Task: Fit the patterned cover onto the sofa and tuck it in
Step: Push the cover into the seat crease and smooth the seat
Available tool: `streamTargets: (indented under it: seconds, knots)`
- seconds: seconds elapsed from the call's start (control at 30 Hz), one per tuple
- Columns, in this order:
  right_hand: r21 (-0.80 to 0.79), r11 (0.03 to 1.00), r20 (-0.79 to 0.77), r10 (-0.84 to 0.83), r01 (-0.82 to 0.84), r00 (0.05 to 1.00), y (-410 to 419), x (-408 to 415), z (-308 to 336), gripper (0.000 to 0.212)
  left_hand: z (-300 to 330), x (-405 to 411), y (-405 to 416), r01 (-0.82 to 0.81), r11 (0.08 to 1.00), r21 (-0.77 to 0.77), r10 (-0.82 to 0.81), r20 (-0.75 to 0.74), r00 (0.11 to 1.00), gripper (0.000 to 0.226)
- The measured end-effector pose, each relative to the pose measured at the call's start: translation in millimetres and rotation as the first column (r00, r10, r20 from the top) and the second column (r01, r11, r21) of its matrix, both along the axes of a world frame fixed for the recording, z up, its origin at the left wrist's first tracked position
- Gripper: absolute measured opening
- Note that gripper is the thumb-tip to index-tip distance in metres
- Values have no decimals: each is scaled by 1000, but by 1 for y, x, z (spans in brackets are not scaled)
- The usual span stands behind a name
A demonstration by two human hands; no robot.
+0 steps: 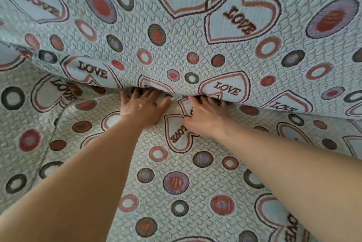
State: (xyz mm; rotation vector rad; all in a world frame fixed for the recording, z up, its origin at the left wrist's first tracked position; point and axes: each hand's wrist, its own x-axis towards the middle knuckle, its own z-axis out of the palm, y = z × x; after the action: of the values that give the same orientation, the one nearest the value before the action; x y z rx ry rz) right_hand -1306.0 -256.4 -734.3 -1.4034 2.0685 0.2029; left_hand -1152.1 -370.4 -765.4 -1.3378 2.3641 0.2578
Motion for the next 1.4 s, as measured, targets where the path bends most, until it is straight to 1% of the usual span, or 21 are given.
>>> streamTargets:
  seconds: [0.07,0.1,0.17,0.23,0.3,0.33,0.37,0.43,0.47,0.5,0.53,0.57,0.6,0.8,0.9,0.97,1.03,1.1,1.17,1.27,1.4]
  knots:
    - [29,1000,-33,9,-8,999,-2,7,13,80,4,18,3,122,992,-34,-122,0,992,87]
    - [17,999,-53,34,-33,998,-3,12,19,72,5,30,3,107,994,-28,-108,-36,994,88]
    - [-53,995,-68,76,-80,995,-4,23,26,54,9,56,3,-42,999,-11,40,-129,991,85]
    - [-125,986,6,112,-110,994,-5,34,23,55,9,81,0,-136,991,-6,134,-144,980,86]
    - [-121,987,115,120,-106,986,-14,44,19,60,7,104,-18,-192,981,13,191,-165,968,85]
    - [-91,991,144,111,-99,983,-21,48,17,62,5,112,-30,-172,985,26,174,-166,971,86]
    - [-57,994,161,102,-94,982,-29,52,14,63,2,119,-42,-95,995,12,96,-161,982,91]
    - [-7,995,154,99,-99,983,-43,58,10,64,-10,124,-61,51,999,9,-49,-157,986,112]
    - [12,994,140,104,-107,985,-50,61,4,63,-17,125,-69,91,996,-6,-91,-155,984,114]
    - [29,993,129,107,-111,986,-54,64,0,63,-21,125,-74,113,993,-26,-115,-157,981,107]
    - [36,993,120,106,-111,987,-57,66,-5,63,-25,126,-78,81,996,-48,-89,-205,975,94]
    - [34,994,112,103,-108,988,-58,67,-10,64,-27,125,-80,14,1000,-24,-20,-263,965,81]
    - [25,994,106,101,-104,989,-59,67,-14,65,-28,125,-82,-32,999,25,38,-296,955,76]
    - [33,997,88,65,-68,994,-69,73,-21,67,-31,129,-92,2,998,56,15,-306,952,86]
    - [-17,999,72,49,-48,996,-67,85,-10,58,-16,134,-75,34,998,-59,-53,-356,933,81]
    - [-113,986,69,131,-123,989,-67,103,-2,57,-10,142,-60,30,996,-79,-61,-431,900,74]
    - [-211,953,133,248,-217,960,-72,126,5,59,-7,154,-46,31,998,-52,-53,-498,866,67]
    - [-240,940,187,290,-242,939,-84,143,8,56,-5,165,-37,-10,1000,-11,2,-563,827,59]
    - [-204,953,190,264,-225,946,-97,151,6,57,-4,166,-42,-60,997,47,76,-599,797,53]
    - [-147,957,128,270,-251,954,-119,157,-8,59,-17,161,-67,-80,982,173,169,-595,786,59]
    - [-113,971,123,226,-212,966,-145,160,-26,59,-36,161,-90,-29,976,215,163,-635,756,61]
